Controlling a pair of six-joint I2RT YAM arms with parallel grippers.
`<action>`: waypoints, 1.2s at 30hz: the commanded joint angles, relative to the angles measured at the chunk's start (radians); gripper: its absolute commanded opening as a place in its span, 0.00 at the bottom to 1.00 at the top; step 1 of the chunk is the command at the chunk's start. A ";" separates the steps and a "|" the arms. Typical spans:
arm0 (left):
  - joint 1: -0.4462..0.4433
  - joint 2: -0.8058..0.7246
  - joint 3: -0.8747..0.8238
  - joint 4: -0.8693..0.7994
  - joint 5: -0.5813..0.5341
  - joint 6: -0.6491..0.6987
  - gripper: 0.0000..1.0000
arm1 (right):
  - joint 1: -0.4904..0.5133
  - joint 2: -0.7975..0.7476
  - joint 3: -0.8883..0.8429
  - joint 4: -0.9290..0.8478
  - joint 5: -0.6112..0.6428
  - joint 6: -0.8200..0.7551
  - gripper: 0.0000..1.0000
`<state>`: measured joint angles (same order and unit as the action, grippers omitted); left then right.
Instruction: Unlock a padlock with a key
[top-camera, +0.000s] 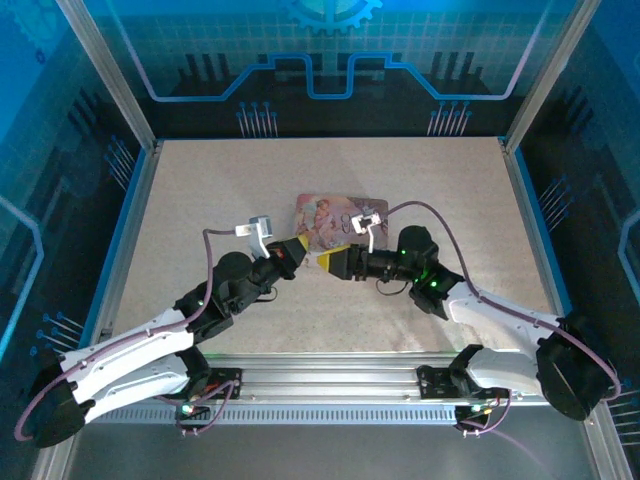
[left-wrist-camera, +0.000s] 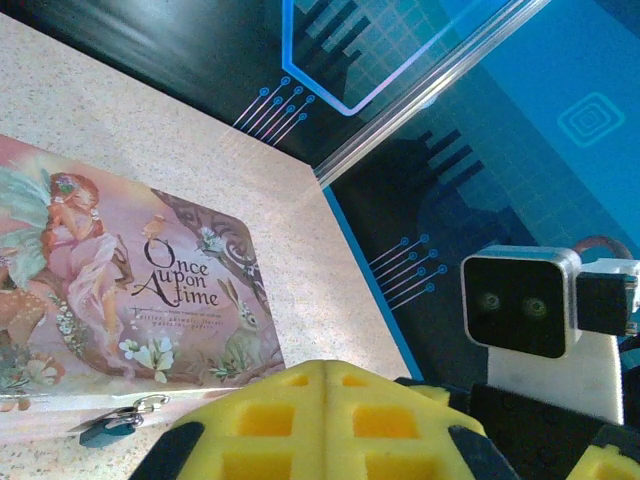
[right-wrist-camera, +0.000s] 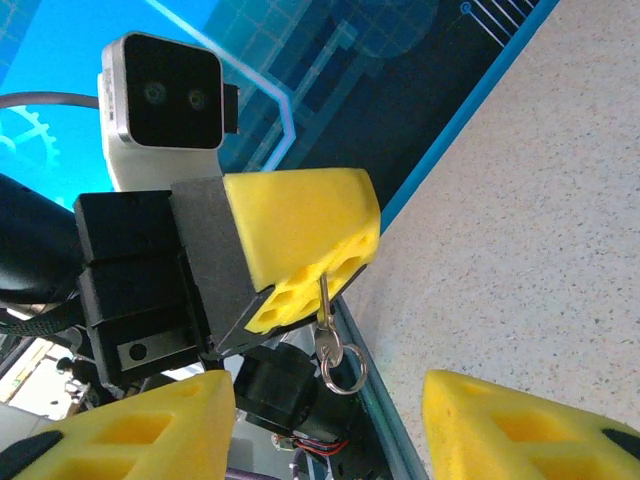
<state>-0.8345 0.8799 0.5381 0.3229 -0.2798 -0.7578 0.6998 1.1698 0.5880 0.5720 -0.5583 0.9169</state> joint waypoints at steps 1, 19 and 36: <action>-0.006 0.001 0.020 0.041 0.000 0.025 0.00 | 0.027 0.037 0.023 0.074 -0.013 0.023 0.52; -0.007 0.003 -0.003 0.060 -0.046 -0.028 0.00 | 0.078 0.124 0.070 0.109 0.000 0.058 0.38; -0.007 0.000 -0.013 0.065 -0.061 -0.042 0.00 | 0.078 0.142 0.081 0.112 0.007 0.067 0.16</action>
<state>-0.8345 0.8829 0.5377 0.3485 -0.3119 -0.7868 0.7677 1.3094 0.6445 0.6594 -0.5571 0.9855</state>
